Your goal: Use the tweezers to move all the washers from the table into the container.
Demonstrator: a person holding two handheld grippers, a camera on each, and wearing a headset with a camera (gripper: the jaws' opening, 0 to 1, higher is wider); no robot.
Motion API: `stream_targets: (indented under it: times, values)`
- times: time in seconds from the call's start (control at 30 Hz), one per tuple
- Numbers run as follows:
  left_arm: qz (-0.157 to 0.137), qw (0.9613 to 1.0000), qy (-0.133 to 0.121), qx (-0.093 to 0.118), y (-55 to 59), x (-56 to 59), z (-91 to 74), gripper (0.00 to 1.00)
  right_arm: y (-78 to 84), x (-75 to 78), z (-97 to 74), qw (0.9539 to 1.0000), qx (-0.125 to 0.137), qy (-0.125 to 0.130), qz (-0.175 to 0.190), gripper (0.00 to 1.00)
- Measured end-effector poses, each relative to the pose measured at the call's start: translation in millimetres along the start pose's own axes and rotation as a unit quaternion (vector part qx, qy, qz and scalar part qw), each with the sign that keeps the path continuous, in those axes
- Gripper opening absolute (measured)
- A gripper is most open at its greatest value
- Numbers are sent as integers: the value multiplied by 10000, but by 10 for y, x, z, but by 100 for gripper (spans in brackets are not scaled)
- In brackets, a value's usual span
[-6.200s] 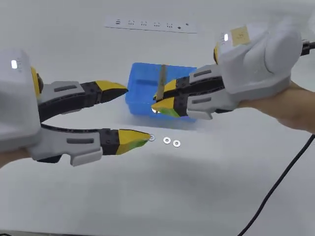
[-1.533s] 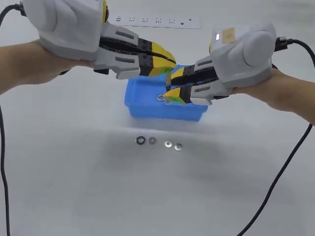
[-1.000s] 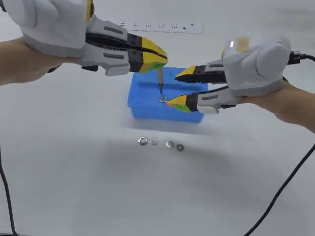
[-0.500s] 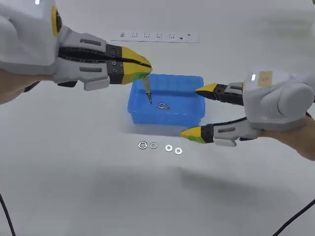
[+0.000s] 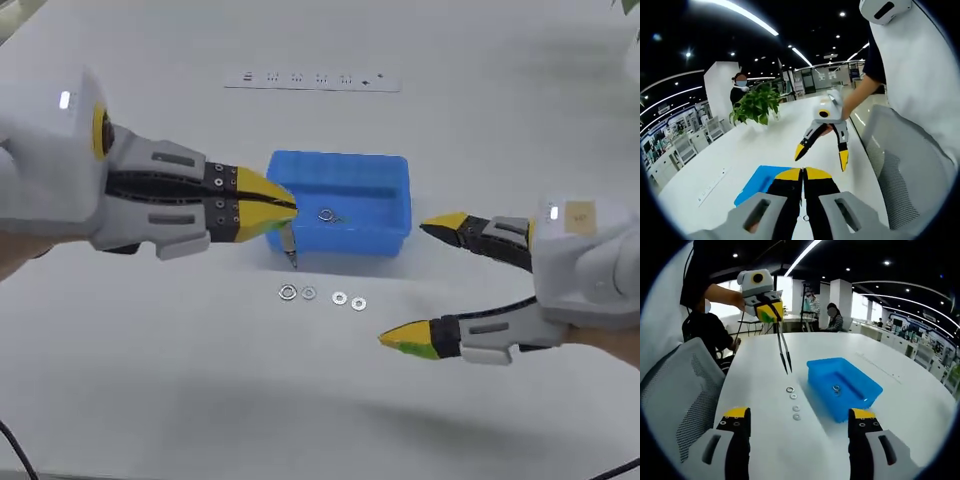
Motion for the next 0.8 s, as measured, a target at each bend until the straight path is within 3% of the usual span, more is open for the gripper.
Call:
stream_targets:
  times: [0.03,0.13,0.3,0.4,0.53,0.8]
  values:
    - [-8,10000,-20,-13,12,22,-4,4,1,-33,-20,9999,127,-21,93,85]
    - [-87,9999,-85,15,33,67,-21,4,37,-101,-48,9997,190,-40,125,90]
    - [-113,9999,-20,-109,135,131,-9,4,195,-153,-8,9999,-26,42,159,100]
    - [-154,9998,-21,-132,189,131,9,4,174,-216,21,9970,263,-24,730,100]
    - [-219,9997,-27,-129,246,111,33,4,249,-266,95,9983,63,-60,577,100]
    - [-273,9994,-36,-199,357,113,80,4,267,-306,164,9969,34,-219,760,100]
Point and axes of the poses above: the centre of the closed fingertips' face, and the gripper's own axes: z roughly forward along the fingers, x roughly to its right, y roughly out of its underside, the point moved 2 cm from there along -z, roughly backward along the fingers, and after that the axes turned 11 degrees about z, right-handed, at the moved point
